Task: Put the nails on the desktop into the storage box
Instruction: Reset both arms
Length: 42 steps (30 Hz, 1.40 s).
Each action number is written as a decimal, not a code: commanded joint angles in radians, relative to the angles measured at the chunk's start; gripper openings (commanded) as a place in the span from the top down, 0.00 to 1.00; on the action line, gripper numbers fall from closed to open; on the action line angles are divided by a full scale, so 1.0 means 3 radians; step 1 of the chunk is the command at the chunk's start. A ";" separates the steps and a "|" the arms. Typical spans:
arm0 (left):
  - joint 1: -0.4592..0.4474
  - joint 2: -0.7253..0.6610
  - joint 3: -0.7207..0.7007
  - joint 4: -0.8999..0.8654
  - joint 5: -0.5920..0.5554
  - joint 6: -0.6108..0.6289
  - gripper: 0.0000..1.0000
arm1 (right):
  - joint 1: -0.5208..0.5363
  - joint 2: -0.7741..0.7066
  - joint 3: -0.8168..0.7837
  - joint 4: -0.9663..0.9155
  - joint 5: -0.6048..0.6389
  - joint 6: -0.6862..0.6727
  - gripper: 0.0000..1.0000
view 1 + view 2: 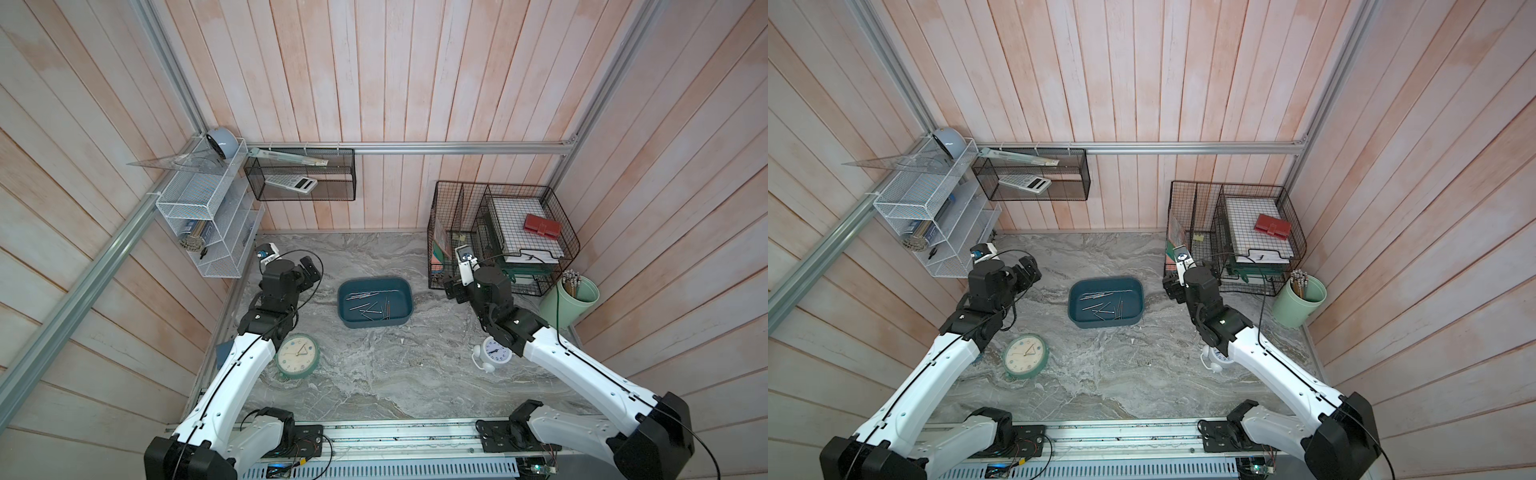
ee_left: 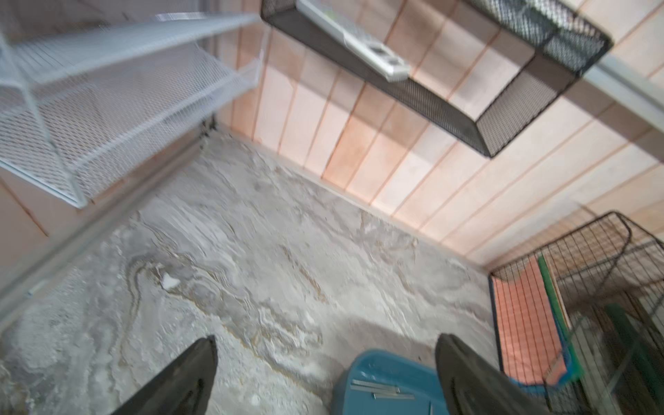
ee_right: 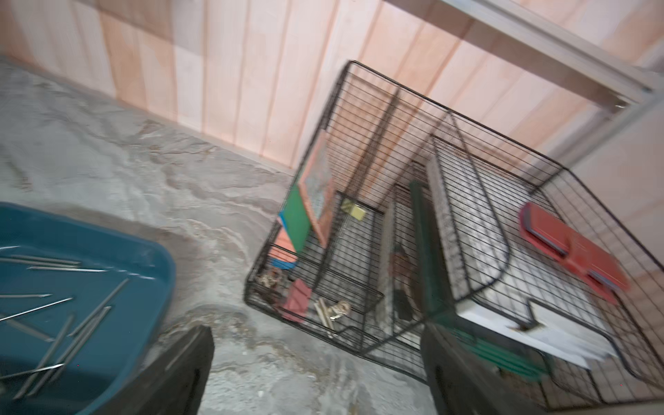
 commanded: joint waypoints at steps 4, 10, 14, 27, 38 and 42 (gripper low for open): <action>0.0020 -0.0340 -0.0904 0.1326 -0.0837 0.0736 0.00 | -0.0457 -0.0350 -0.0820 0.1039 0.0382 0.0148 0.02; 0.0015 -0.0271 -0.1588 0.2233 -0.1100 0.1262 0.00 | -0.0974 -0.0275 -0.1347 0.1786 0.0296 0.0088 0.02; 0.0015 0.0174 -0.1902 0.2962 -0.1116 0.1499 0.00 | -0.1145 -0.0086 -0.1574 0.2094 0.0287 0.0055 0.02; 0.0080 0.1686 -0.2228 0.4928 -0.0749 0.1723 0.00 | -0.1606 0.0975 -0.2036 0.3489 -0.0390 0.0613 0.02; 0.0451 0.1735 -0.1694 0.3849 -0.0137 0.1468 0.00 | -0.1616 0.1474 -0.1432 0.2849 -0.0366 0.0656 0.02; 0.0582 0.1744 -0.1627 0.3723 0.0068 0.1386 0.00 | -0.1613 0.1550 -0.1492 0.3097 -0.0378 0.0617 0.02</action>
